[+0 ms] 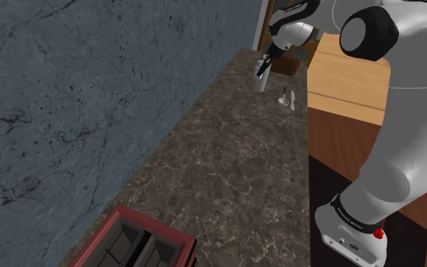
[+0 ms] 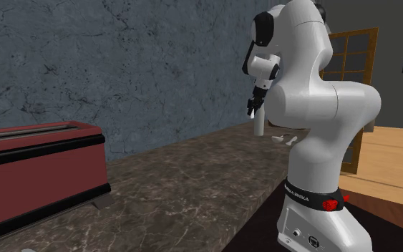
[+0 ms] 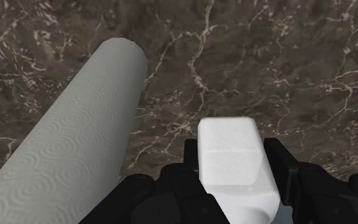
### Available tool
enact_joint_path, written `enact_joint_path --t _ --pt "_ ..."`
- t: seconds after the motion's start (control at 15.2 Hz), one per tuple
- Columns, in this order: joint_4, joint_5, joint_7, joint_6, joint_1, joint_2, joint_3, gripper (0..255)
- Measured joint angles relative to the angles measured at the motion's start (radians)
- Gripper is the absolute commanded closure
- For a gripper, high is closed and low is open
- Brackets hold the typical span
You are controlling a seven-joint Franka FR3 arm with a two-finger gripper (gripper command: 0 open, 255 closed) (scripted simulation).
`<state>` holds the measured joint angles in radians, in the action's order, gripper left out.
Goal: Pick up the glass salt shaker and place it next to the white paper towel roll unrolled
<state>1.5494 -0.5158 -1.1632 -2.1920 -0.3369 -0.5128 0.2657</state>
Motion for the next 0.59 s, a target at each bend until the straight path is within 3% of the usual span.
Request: enact_joint_path --t 0.59 --pt "0.030 -0.036 -0.045 -0.078 -0.010 -0.055 -0.018 255"
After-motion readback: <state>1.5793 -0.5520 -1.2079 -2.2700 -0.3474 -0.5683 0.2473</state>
